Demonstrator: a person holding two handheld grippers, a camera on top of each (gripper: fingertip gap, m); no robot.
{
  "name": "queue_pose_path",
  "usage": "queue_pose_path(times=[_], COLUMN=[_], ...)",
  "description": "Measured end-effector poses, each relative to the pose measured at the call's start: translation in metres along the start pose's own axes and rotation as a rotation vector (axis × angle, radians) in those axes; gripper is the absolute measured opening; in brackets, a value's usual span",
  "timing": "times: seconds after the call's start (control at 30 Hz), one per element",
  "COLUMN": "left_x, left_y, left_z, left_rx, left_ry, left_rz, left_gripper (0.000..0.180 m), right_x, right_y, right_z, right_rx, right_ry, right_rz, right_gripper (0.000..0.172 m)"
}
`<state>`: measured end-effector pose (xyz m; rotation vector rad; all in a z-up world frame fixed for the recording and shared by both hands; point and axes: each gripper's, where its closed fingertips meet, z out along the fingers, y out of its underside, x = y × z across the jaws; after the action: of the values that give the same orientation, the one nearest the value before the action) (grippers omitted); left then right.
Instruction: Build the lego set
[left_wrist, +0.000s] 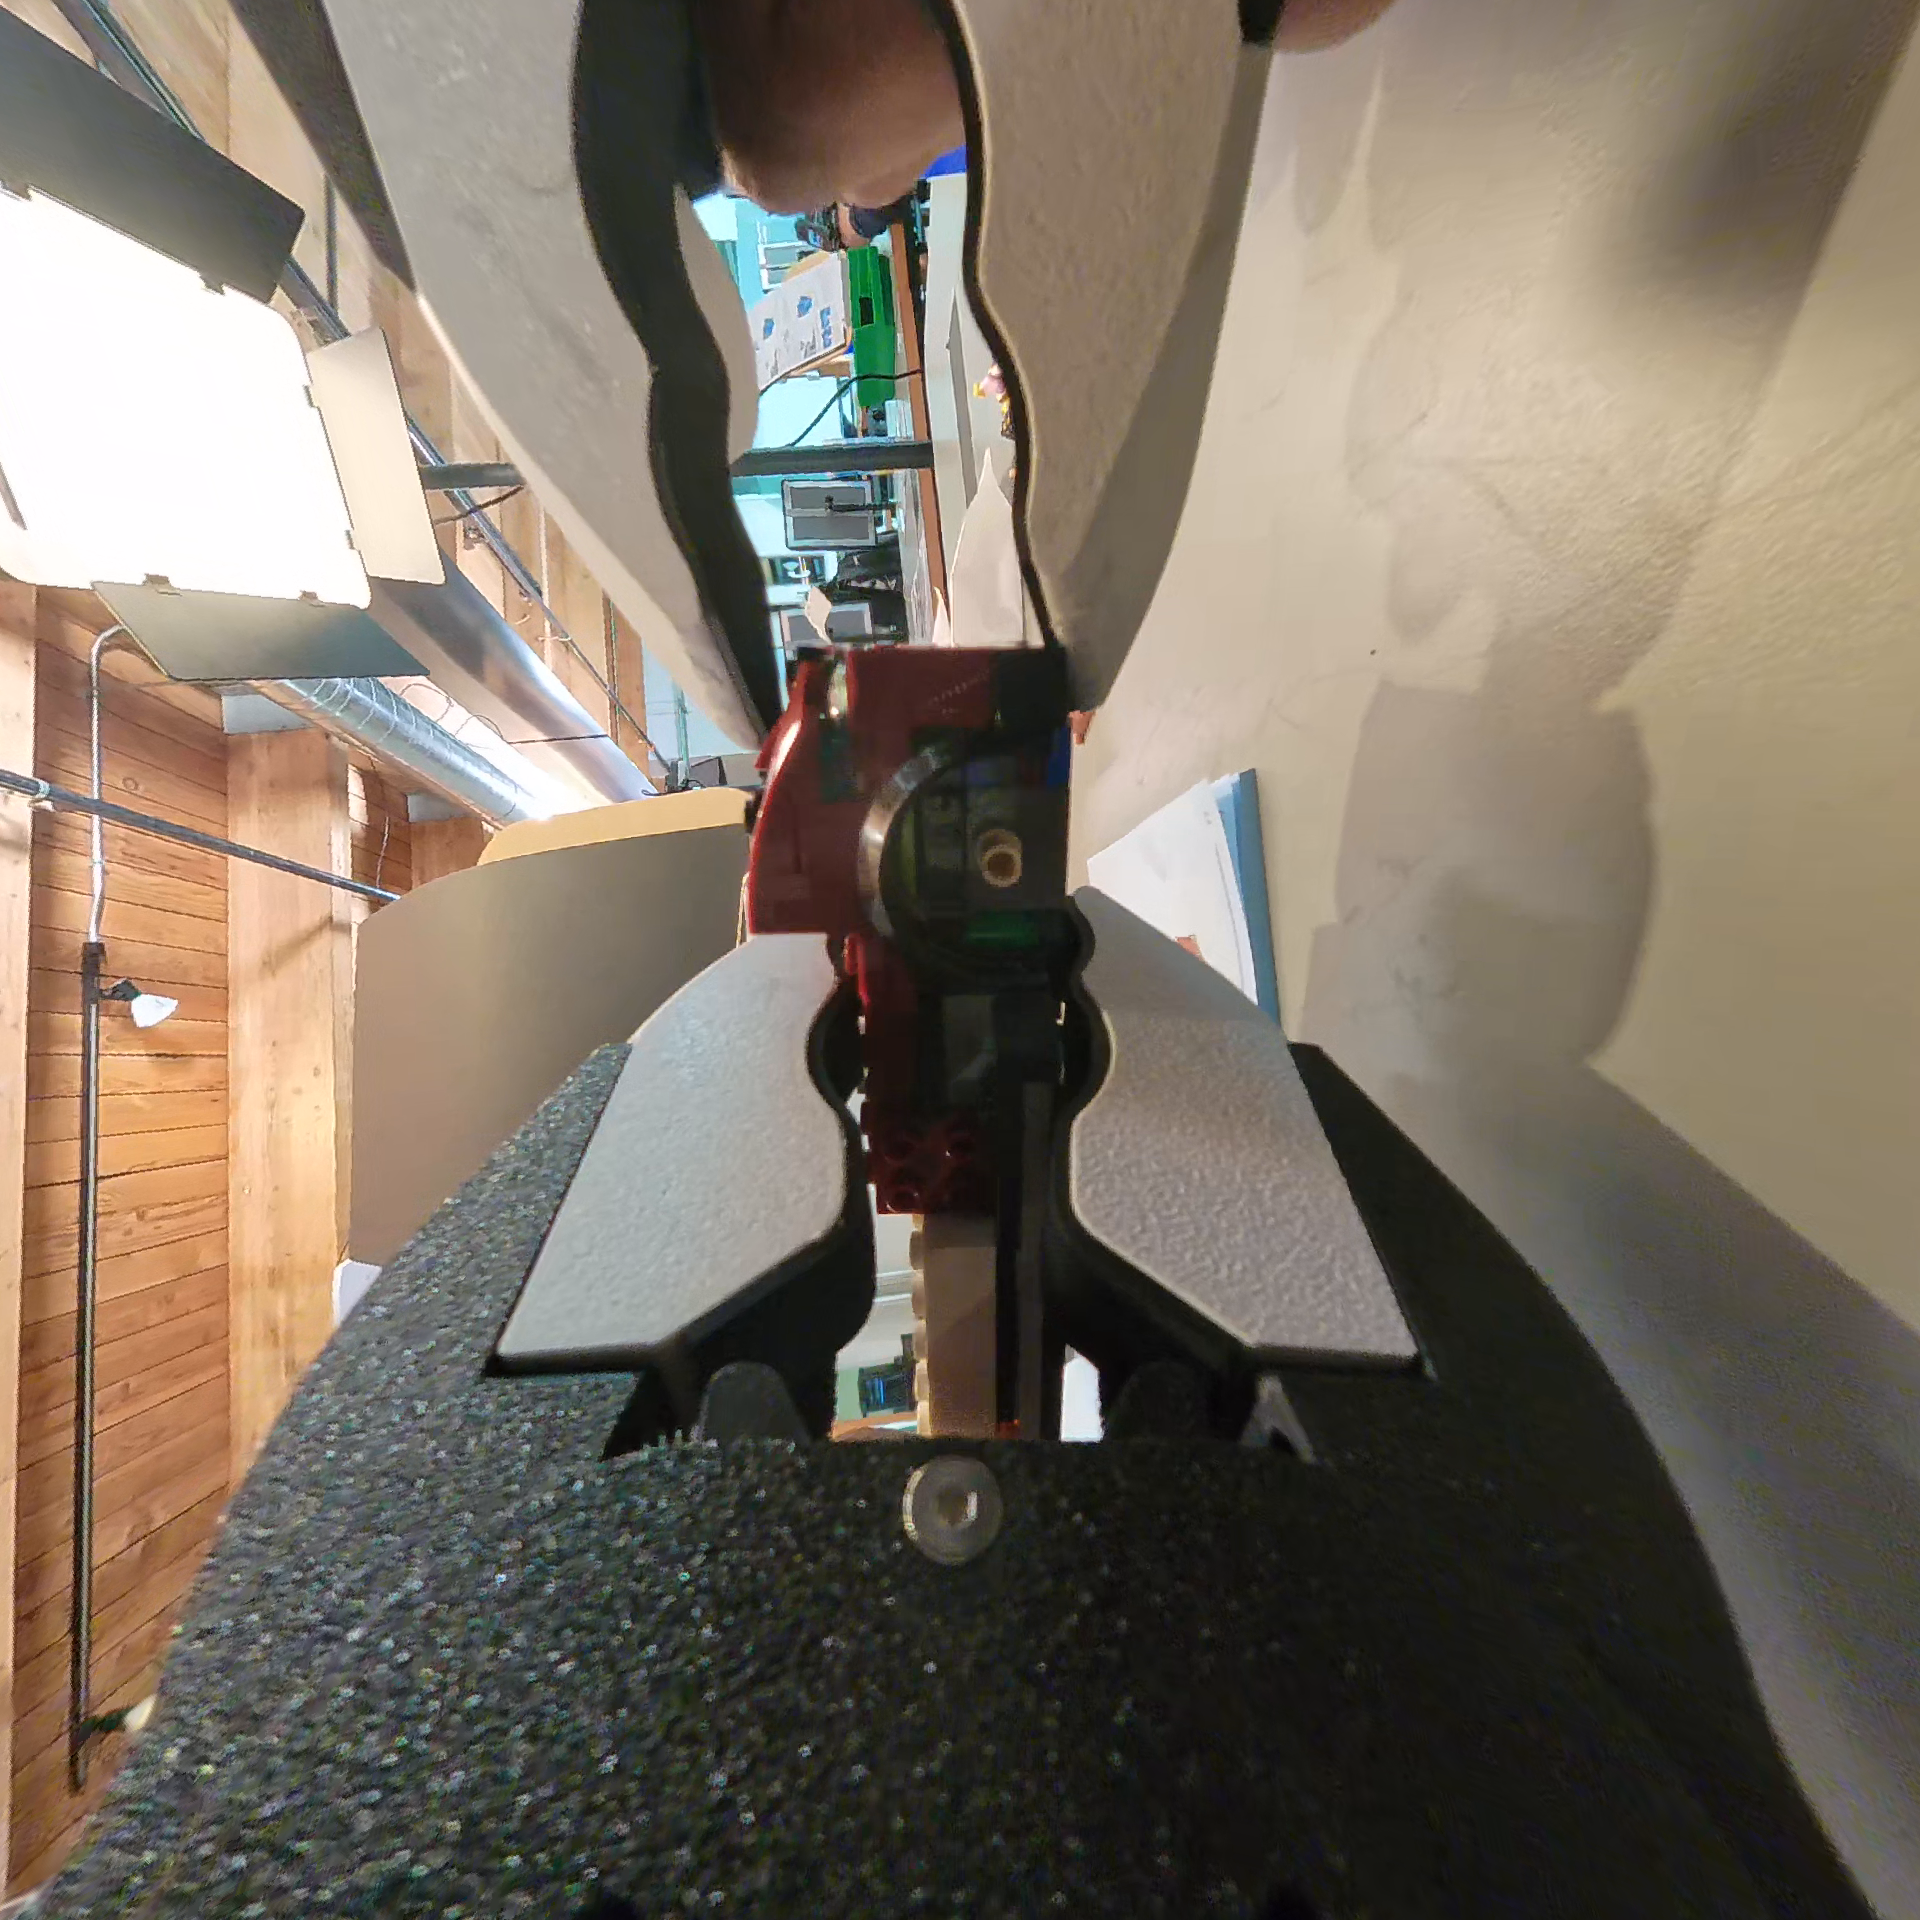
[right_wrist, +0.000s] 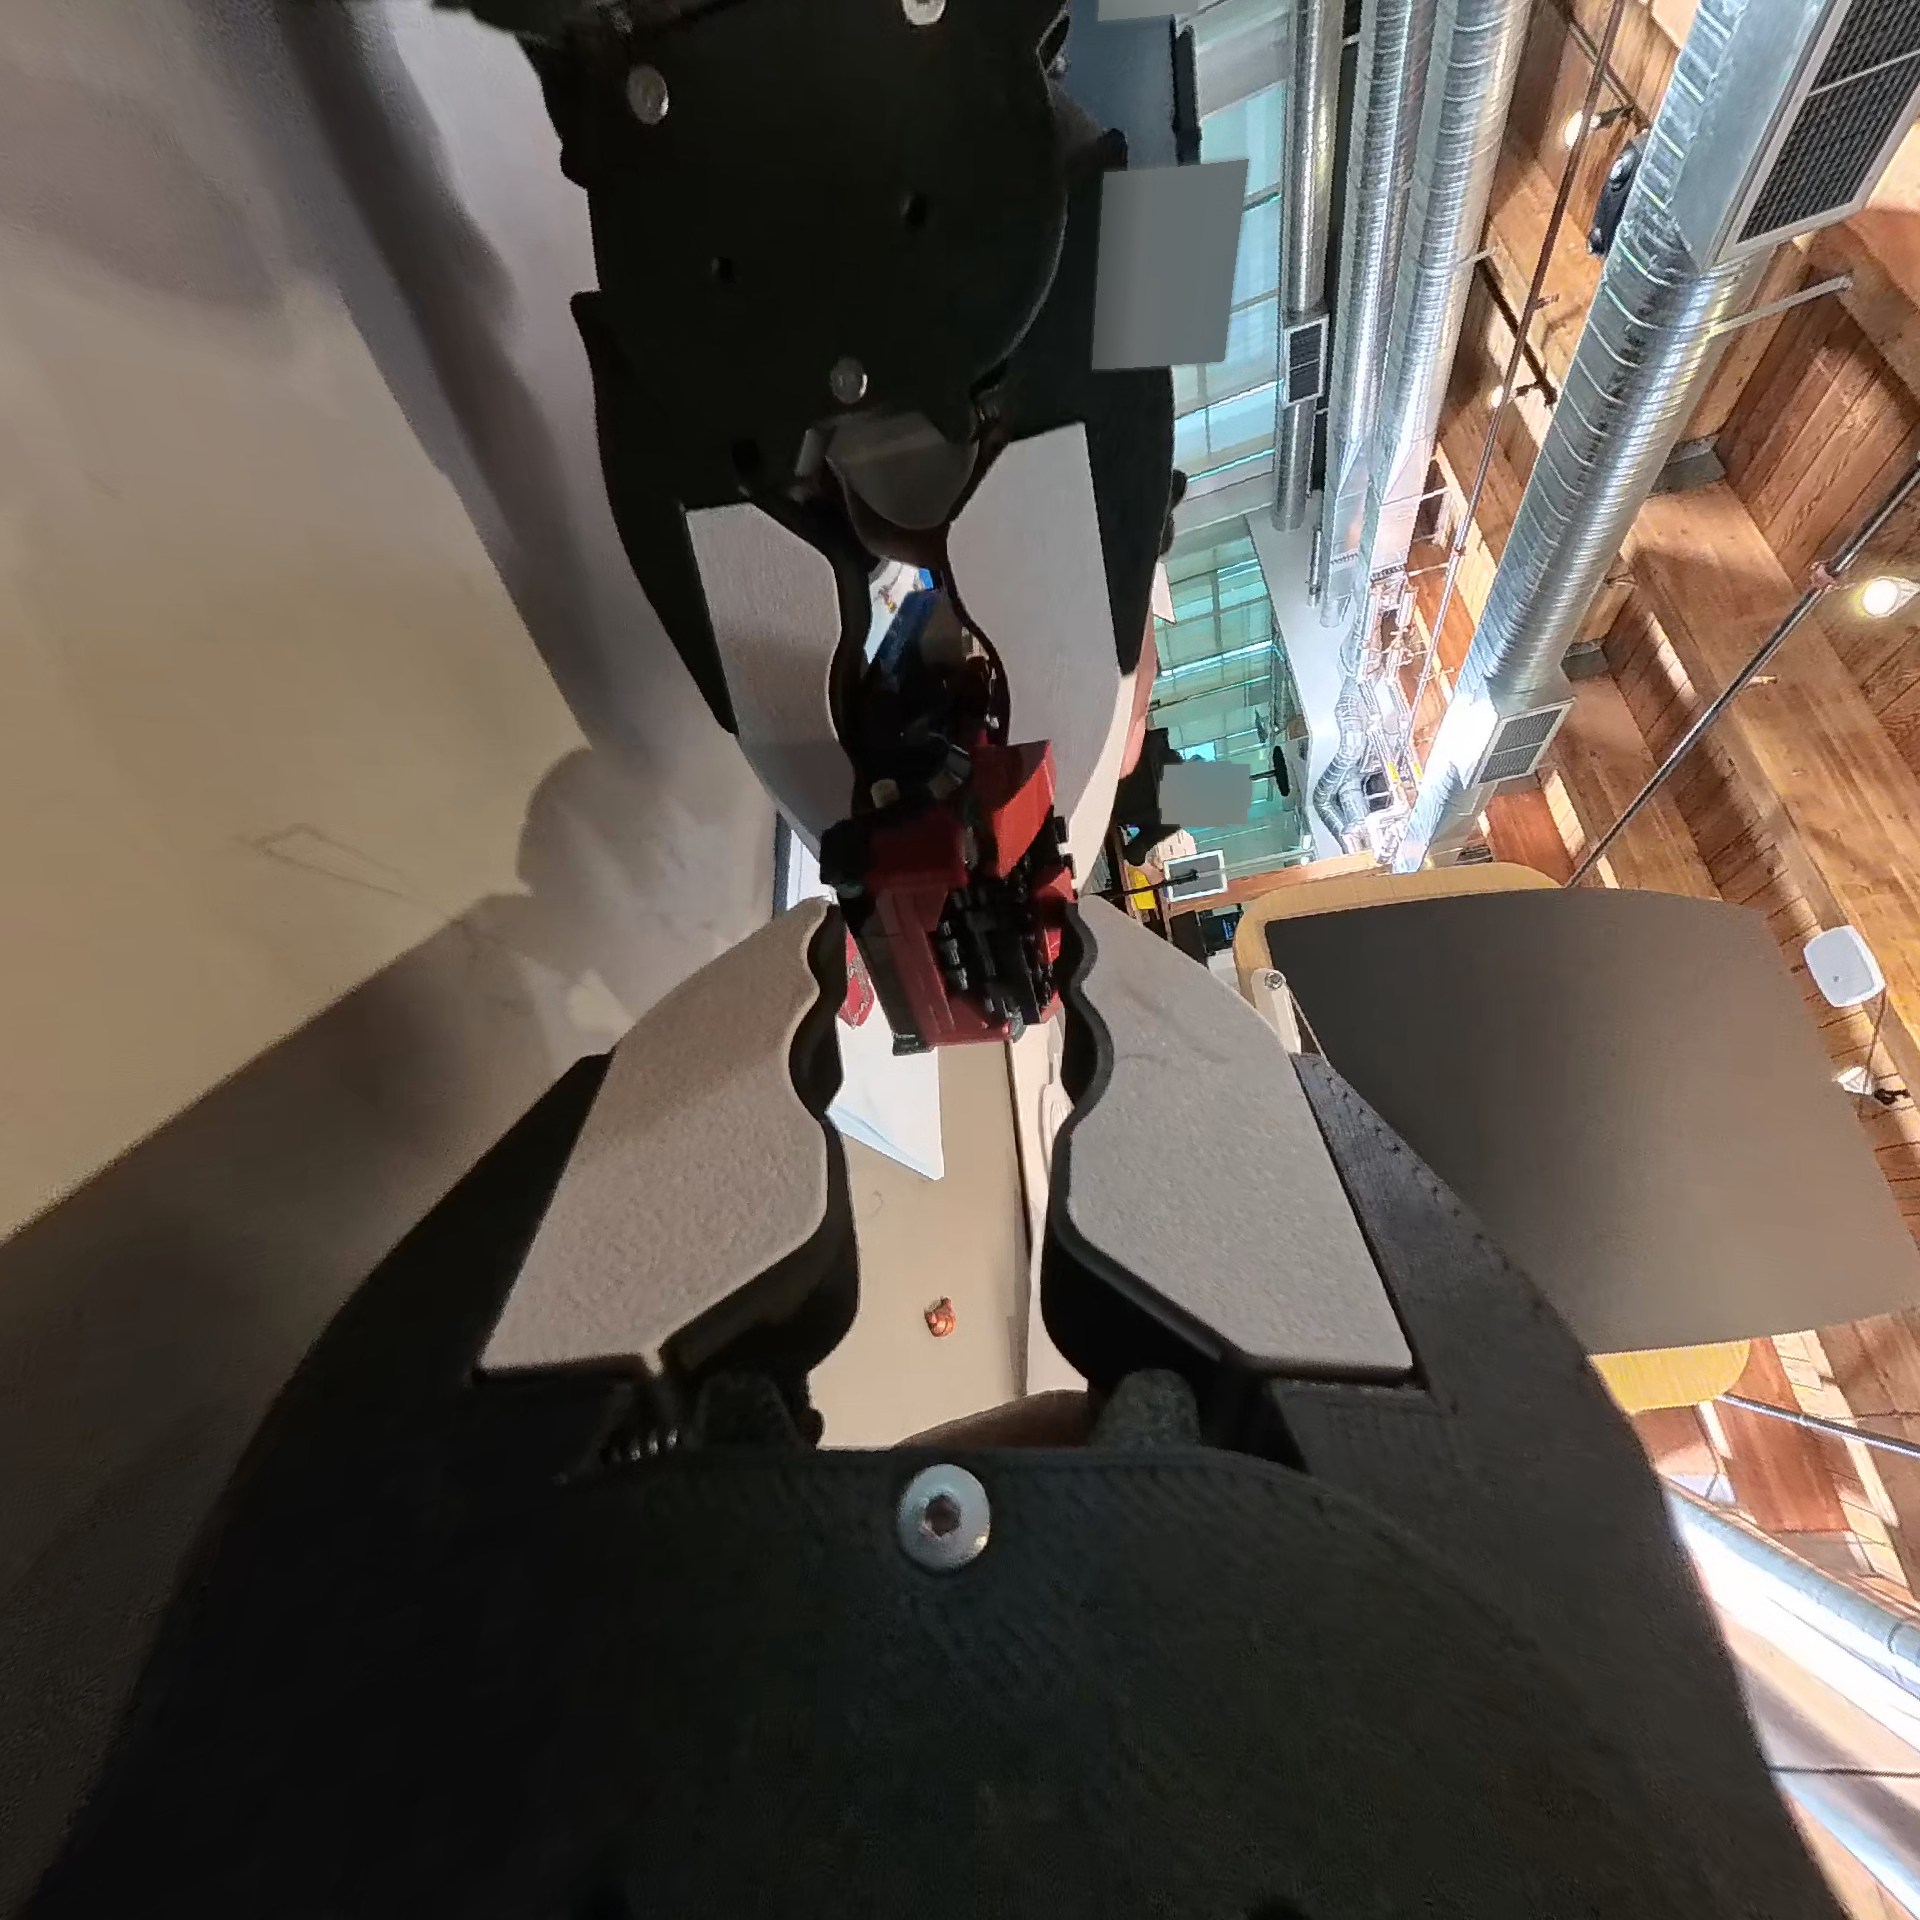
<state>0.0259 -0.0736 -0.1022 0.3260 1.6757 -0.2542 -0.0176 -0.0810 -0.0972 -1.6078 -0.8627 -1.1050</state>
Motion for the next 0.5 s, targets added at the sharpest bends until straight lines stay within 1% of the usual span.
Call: queue_pose_path(times=[0.2, 0.5], left_x=[-0.0002, -0.0029], left_y=[-0.0029, -0.0042], left_z=[0.0012, -0.0076], left_rx=[0.026, 0.045], left_ry=[0.004, -0.013], left_rz=[-0.013, -0.048], left_gripper=[0.035, 0.035], right_x=[-0.0016, 0.0015], right_y=[-0.0008, -0.0038], right_z=[-0.0007, -0.0016], right_rx=[0.017, 0.033], right_ry=[-0.027, -0.03], right_rz=[0.027, 0.058], right_gripper=[0.039, 0.038])
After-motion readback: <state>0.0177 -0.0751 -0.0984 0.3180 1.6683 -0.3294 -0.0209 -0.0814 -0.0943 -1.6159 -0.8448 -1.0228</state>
